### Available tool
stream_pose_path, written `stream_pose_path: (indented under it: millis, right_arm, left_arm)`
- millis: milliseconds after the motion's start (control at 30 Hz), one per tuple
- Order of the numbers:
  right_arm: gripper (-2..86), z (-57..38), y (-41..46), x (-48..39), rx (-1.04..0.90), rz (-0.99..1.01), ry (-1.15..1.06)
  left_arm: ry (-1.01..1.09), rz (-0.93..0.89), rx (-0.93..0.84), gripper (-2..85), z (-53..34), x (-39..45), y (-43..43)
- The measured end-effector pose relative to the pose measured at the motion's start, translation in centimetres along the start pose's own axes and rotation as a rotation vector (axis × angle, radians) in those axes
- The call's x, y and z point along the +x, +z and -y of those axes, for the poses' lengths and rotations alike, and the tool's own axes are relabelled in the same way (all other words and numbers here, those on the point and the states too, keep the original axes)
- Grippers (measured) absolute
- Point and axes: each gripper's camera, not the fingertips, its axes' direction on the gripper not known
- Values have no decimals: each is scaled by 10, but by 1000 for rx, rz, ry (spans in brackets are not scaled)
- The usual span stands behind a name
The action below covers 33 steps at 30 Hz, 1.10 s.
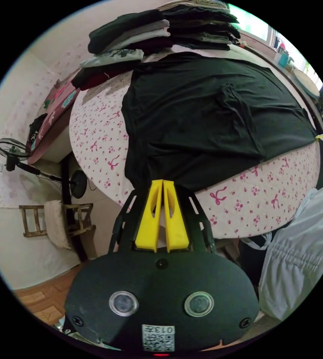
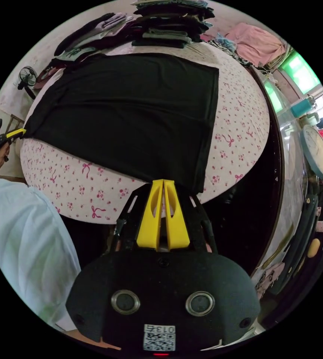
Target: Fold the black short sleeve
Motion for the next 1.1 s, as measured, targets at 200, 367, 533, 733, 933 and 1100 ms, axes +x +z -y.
stream_pose_path:
  millis: [200, 367, 533, 733, 933, 1100]
  right_arm:
    - [-2, 9, -14, 15, 32, 4, 30]
    - [-2, 35, -24, 14, 92, 60, 4]
    - [-2, 65, -7, 26, 16, 110, 77]
    - [0, 75, -31, 58, 175, 65, 104]
    - [6, 151, -42, 106, 242, 68, 64]
    - [39, 261, -37, 140, 240, 31, 21]
  left_arm:
    - [16, 1, 39, -3, 8, 1, -22]
    - [31, -26, 52, -3, 41, 13, -21]
    - [-15, -38, 28, -3, 52, 12, -4]
    - [-111, -19, 83, -2, 70, -18, -19]
    - [-27, -52, 152, 8, 181, -34, -17]
    - [67, -67, 103, 56, 291, -32, 5]
